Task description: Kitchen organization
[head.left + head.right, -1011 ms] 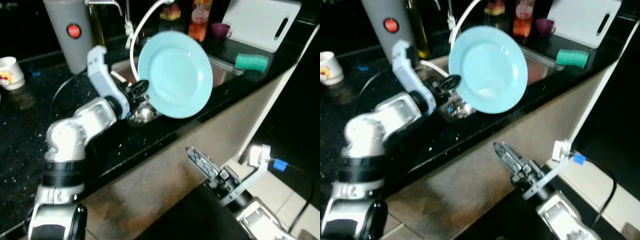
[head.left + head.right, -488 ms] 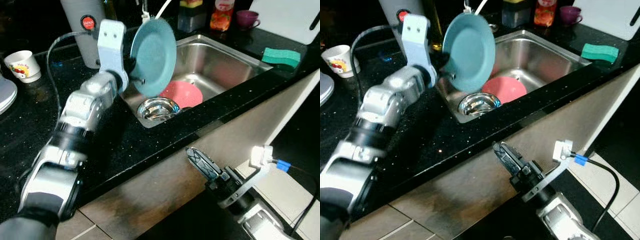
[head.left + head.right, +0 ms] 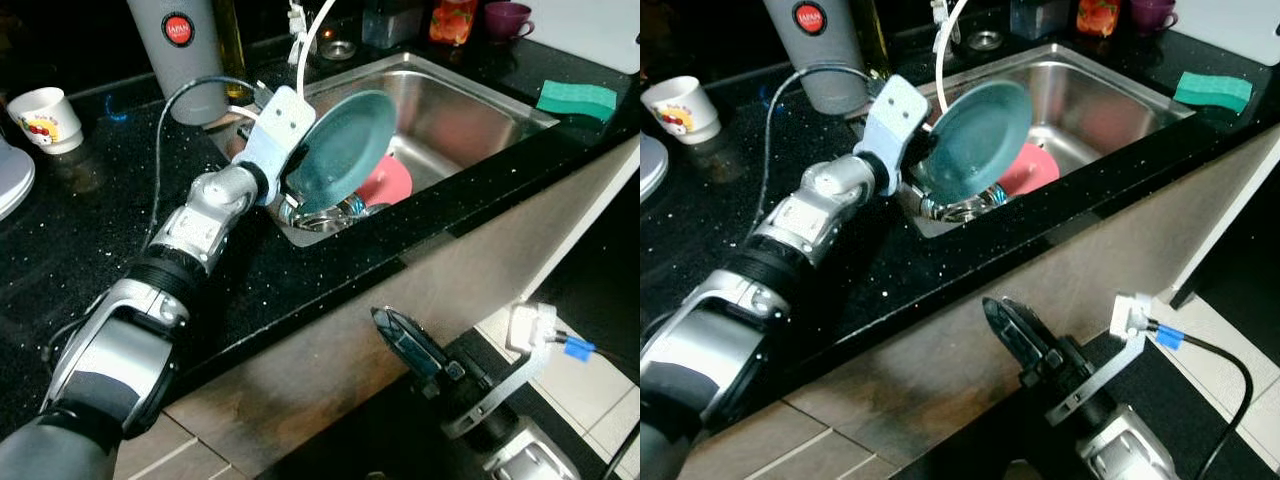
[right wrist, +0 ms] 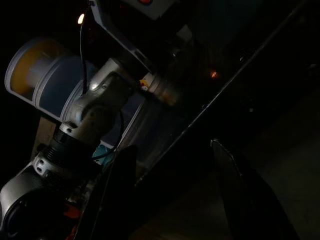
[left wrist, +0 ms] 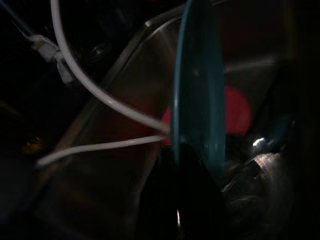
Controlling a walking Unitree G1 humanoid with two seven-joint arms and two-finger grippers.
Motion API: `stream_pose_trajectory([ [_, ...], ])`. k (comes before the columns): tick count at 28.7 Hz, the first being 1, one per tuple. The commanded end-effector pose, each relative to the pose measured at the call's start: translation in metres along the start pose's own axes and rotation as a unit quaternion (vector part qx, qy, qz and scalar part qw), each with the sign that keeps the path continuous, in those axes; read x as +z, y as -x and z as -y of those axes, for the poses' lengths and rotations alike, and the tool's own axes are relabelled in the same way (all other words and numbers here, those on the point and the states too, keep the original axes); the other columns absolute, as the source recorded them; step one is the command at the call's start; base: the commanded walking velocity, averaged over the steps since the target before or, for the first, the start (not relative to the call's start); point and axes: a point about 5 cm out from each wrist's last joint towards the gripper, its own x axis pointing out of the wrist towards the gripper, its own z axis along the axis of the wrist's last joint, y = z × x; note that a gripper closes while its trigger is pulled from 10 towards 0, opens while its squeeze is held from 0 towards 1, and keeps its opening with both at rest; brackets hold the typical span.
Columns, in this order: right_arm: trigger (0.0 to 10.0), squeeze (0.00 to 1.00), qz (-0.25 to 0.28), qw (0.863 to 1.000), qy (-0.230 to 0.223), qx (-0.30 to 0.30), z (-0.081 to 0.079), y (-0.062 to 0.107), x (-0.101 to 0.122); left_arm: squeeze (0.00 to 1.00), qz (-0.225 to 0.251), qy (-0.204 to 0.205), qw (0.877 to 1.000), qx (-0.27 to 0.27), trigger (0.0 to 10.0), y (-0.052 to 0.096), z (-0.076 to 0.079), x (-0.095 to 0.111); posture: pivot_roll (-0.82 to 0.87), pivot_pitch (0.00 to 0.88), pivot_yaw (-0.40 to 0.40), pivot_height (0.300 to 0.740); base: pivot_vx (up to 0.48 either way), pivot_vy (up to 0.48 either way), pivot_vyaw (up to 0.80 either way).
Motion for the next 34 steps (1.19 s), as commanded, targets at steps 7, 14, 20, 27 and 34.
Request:
stream_pose_trajectory([
  [7, 10.0, 0.0, -0.008, 1.0, -0.012, -0.005, -0.013, 0.007, -0.005, 0.92, 0.014, -0.056, 0.998, -0.007, 10.0, -0.006, -0.004, 0.005, -0.09, 0.18, 0.116, 0.74, 0.0, 0.0, 0.0],
  [14, 10.0, 0.0, -0.005, 1.0, -0.013, -0.009, -0.016, 0.008, -0.006, 1.0, 0.057, -0.02, 0.998, -0.017, 10.0, -0.011, -0.001, 0.018, -0.1, 0.178, 0.13, 0.74, 0.0, 0.0, 0.0],
  [20, 10.0, 0.0, -0.016, 1.0, -0.007, 0.0, -0.011, 0.002, -0.009, 0.0, 0.23, 0.187, 0.955, 0.012, 10.0, 0.001, -0.041, 0.08, -0.08, 0.127, 0.125, 0.74, 0.0, 0.0, 0.0],
  [27, 10.0, 0.0, -0.03, 0.999, 0.003, 0.014, -0.005, -0.005, -0.012, 0.0, 0.335, 0.246, 0.91, -0.001, 10.0, 0.033, -0.042, 0.104, -0.06, 0.077, 0.113, 0.74, 0.0, 0.0, 0.0],
  [34, 10.0, 0.0, -0.051, 0.998, 0.02, 0.029, 0.001, -0.014, -0.015, 0.0, 0.365, 0.302, 0.881, 0.005, 10.0, 0.065, -0.02, 0.097, -0.04, 0.034, 0.1, 0.74, 0.0, 0.0, 0.0],
])
